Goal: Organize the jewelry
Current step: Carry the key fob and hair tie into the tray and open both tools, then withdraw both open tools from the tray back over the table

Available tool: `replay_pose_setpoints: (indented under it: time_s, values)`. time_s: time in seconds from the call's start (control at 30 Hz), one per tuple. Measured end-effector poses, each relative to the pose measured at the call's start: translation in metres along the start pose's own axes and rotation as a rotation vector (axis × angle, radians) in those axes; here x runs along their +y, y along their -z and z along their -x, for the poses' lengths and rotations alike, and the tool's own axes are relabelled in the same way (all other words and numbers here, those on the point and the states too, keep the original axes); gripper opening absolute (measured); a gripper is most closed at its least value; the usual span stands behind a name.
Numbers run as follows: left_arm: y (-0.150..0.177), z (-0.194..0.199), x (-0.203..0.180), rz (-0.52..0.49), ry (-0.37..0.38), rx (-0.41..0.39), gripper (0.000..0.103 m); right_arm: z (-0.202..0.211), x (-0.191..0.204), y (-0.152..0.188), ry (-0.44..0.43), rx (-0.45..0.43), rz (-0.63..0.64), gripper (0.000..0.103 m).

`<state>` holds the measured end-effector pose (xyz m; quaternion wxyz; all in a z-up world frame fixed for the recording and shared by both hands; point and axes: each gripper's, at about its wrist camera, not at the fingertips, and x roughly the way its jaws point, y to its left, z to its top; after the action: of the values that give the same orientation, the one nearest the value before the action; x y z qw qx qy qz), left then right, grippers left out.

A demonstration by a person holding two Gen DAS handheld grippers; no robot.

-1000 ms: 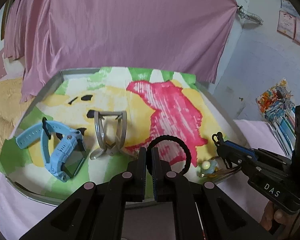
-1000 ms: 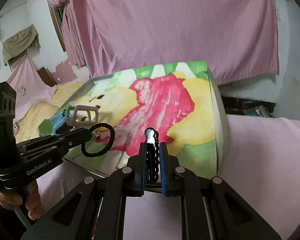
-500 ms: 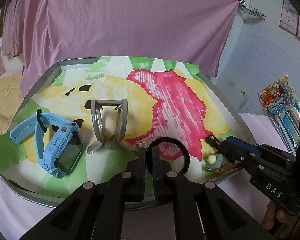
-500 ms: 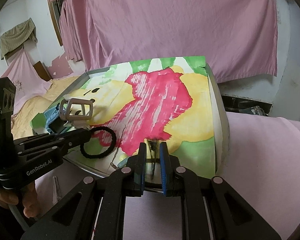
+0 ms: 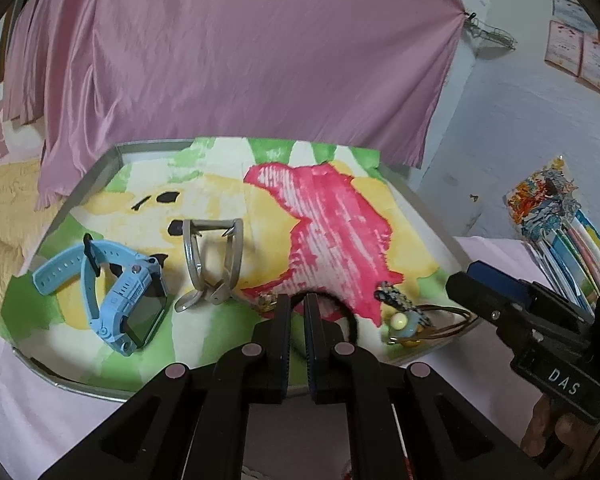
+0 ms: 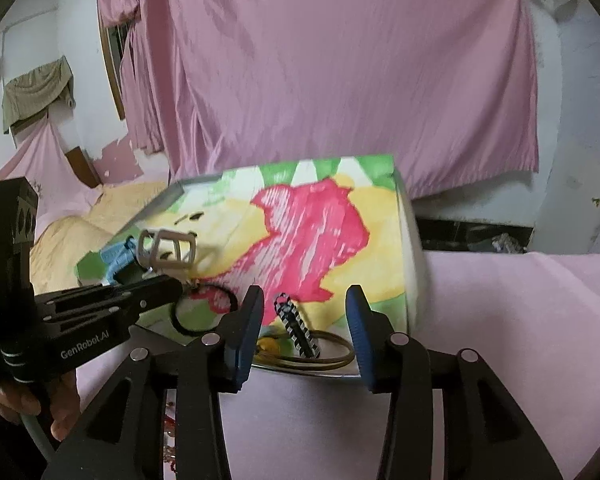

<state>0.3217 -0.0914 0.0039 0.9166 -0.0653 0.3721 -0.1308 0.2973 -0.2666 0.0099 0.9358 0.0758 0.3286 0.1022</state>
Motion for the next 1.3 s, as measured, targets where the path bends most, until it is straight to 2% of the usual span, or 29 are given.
replay_pose_setpoints:
  time_s: [0.1, 0.13, 0.23, 0.37, 0.47, 0.5, 0.53, 0.6, 0.77, 0.83, 1.03, 1.17, 1.3]
  values:
    - [0.002, 0.010, -0.002, -0.006, 0.007, -0.024, 0.012, 0.012, -0.001, 0.000, 0.009, -0.045, -0.008, 0.048]
    - [0.003, 0.012, -0.002, -0.006, 0.009, -0.029, 0.019, 0.016, -0.002, 0.000, 0.010, -0.058, -0.010, 0.049]
    - [0.007, 0.022, -0.001, 0.001, 0.017, -0.054, 0.031, 0.027, -0.001, 0.003, 0.012, -0.091, -0.014, 0.051]
    - [0.013, 0.035, 0.000, 0.005, 0.007, -0.076, 0.032, 0.041, 0.000, 0.009, 0.013, -0.131, -0.022, 0.065]
    - [0.019, 0.048, 0.002, 0.001, 0.000, -0.101, 0.037, 0.052, 0.002, 0.013, 0.012, -0.155, -0.022, 0.073]
    - [0.021, 0.054, 0.003, 0.005, -0.003, -0.116, 0.044, 0.056, 0.004, 0.015, 0.009, -0.166, -0.020, 0.073]
    - [0.023, 0.059, 0.004, 0.009, -0.002, -0.127, 0.057, 0.060, 0.006, 0.016, 0.009, -0.179, -0.016, 0.075]
    - [0.027, 0.072, 0.008, 0.026, 0.001, -0.172, 0.069, 0.068, 0.009, 0.020, 0.007, -0.198, -0.010, 0.078]
    - [0.035, 0.100, 0.014, 0.034, -0.015, -0.243, 0.072, 0.086, 0.016, 0.029, -0.001, -0.243, -0.018, 0.083]
    - [0.040, 0.110, 0.016, 0.035, -0.026, -0.274, 0.083, 0.095, 0.018, 0.033, -0.007, -0.262, -0.024, 0.090]
    - [0.059, 0.145, 0.020, 0.022, -0.054, -0.375, 0.100, 0.121, 0.024, 0.051, -0.024, -0.311, -0.033, 0.096]
    - [0.076, 0.163, 0.019, -0.003, -0.085, -0.439, 0.102, 0.133, 0.032, 0.064, -0.020, -0.329, -0.021, 0.100]
    - [0.091, 0.173, 0.021, -0.015, -0.094, -0.457, 0.102, 0.143, 0.039, 0.078, -0.020, -0.339, -0.006, 0.100]
